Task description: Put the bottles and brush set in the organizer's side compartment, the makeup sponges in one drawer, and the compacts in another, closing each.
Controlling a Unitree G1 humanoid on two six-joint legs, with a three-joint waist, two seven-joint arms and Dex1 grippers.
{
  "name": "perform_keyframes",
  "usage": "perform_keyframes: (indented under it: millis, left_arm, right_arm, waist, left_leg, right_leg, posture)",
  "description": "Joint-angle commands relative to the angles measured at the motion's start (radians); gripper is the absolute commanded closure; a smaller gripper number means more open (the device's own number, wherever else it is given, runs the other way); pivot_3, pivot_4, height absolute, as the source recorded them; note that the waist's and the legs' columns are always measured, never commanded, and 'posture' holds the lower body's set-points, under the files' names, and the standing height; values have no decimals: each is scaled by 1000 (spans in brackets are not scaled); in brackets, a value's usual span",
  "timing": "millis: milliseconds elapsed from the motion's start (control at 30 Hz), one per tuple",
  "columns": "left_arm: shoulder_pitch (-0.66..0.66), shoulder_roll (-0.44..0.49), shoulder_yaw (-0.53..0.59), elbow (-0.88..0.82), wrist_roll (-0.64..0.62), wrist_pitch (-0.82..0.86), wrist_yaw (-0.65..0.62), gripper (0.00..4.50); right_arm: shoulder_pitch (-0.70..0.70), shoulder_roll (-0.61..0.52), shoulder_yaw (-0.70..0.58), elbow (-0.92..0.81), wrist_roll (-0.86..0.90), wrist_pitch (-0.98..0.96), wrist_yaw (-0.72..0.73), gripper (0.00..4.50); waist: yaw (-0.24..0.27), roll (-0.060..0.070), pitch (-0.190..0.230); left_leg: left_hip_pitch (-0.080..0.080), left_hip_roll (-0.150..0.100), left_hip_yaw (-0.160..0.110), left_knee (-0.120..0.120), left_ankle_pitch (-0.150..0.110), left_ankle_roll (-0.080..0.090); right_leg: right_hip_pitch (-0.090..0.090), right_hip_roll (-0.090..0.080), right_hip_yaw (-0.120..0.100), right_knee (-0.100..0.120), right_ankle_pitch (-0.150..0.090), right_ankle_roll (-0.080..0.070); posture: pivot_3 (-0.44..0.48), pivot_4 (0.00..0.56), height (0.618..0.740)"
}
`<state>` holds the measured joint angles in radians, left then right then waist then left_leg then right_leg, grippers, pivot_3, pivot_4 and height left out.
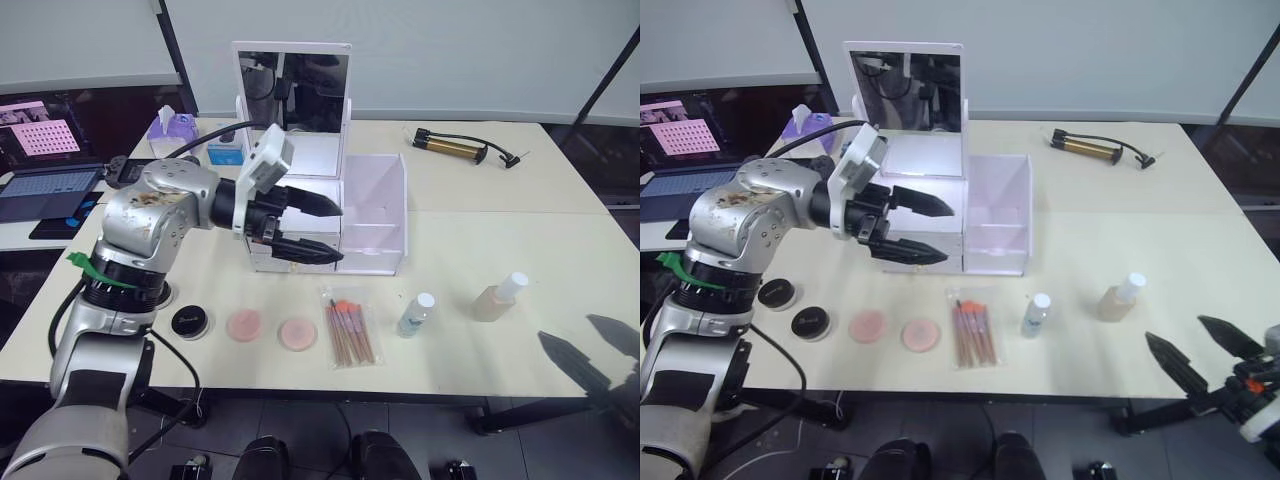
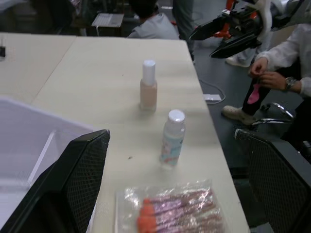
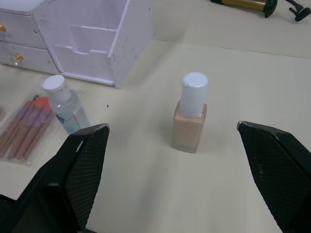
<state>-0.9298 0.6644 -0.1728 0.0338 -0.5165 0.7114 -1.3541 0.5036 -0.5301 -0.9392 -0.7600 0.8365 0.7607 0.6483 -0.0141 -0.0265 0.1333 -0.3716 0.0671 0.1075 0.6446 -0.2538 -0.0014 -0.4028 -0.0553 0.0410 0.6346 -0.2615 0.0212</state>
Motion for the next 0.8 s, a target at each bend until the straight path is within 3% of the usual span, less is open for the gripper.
perform_keyframes:
  millis: [33,333,800]
  left_arm:
    - [15,11,62,-87,-40,48,52,58]
    - [119,33,150,-266,-101,162,210,58]
    - [175,73,200,-335,-147,208,332,58]
  right_arm:
    - [-53,-9,60,-11,-38,-55,-76,0]
    - [-201,-36,300,220,-288,-220,-122,0]
    - [-355,-88,404,450,-347,-299,-63,0]
  waist:
    - [2,0,0]
    - [6,0,0]
    - [2,0,0]
  left_leg:
    - [0,0,0,0,0,0]
    - [-2,-2,0,1,0,1]
    - [-1,-2,0,1,0,1]
  right_leg:
    - [0,0,0,0,0,0]
    - [0,-1,0,-1,1,-1]
    - [0,-1,0,-1,2,-2]
  posture:
    - [0,150,732]
    - [0,150,732]
    - [0,150,732]
